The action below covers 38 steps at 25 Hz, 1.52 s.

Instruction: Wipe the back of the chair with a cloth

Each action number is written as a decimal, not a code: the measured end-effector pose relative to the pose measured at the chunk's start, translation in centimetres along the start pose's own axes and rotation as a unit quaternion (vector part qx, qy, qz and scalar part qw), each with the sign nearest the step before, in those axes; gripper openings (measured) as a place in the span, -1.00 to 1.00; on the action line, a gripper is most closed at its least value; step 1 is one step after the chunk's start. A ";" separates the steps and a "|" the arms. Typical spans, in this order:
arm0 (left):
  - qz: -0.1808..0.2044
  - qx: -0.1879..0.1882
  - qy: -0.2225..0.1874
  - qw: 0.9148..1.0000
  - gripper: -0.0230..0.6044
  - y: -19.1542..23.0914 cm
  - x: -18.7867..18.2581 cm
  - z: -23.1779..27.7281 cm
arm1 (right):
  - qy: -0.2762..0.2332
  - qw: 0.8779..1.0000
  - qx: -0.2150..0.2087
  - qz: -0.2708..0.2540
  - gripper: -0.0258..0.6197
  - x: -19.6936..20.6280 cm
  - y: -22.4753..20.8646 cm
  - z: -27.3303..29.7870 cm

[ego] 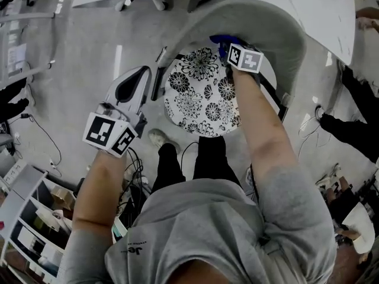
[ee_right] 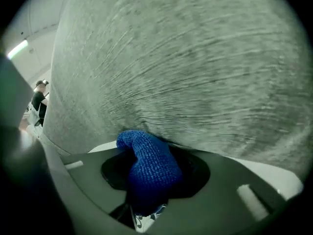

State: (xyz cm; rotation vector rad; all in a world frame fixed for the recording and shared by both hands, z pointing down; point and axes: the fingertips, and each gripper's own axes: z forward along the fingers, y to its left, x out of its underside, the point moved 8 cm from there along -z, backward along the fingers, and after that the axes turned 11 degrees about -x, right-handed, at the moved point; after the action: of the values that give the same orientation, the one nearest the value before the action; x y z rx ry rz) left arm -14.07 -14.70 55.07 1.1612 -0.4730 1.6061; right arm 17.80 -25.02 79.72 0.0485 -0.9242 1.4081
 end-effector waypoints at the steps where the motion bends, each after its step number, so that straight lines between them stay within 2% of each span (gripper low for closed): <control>1: 0.003 0.004 0.001 1.000 -0.74 -0.2 0.0 0.3 | -0.008 1.000 0.008 0.011 -0.52 0.1 -0.7 -0.6; 10: 0.029 0.054 0.015 0.998 -0.74 -2.7 -0.2 2.5 | -0.085 0.987 0.075 0.115 -0.52 2.1 -6.0 -6.8; 18: 0.059 0.104 0.025 0.992 -0.74 -4.8 -1.1 3.6 | -0.157 0.954 0.127 0.220 -0.52 5.5 -8.9 -12.4; 21: 0.066 0.116 0.025 0.991 -0.74 -5.0 -1.3 3.6 | -0.174 0.946 0.140 0.237 -0.52 6.7 -9.1 -14.0; 26: 0.069 0.135 0.021 0.988 -0.74 -5.4 -1.0 3.1 | -0.196 0.938 0.151 0.242 -0.52 7.6 -8.8 -15.5; 28: 0.075 0.137 0.020 0.988 -0.74 -5.6 -1.2 2.4 | -0.196 0.938 0.151 0.242 -0.52 7.7 -8.4 -16.0; 30: 0.073 0.134 0.015 0.988 -0.74 -5.4 -1.4 1.6 | -0.190 0.943 0.141 0.234 -0.52 7.6 -7.9 -16.4; 35: 0.061 0.115 -0.003 0.992 -0.74 -4.7 -2.4 -1.4 | -0.157 0.969 0.093 0.169 -0.52 6.5 -4.9 -18.1; 38: 0.056 0.097 -0.019 0.994 -0.74 -4.0 -4.2 -3.8 | -0.145 0.977 0.063 0.143 -0.52 5.5 -2.3 -19.2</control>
State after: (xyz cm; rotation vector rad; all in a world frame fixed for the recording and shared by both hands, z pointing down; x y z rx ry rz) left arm -12.26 -12.43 48.78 1.3320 -0.4185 1.7594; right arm 29.10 -10.68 71.22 0.2292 -1.1138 1.7588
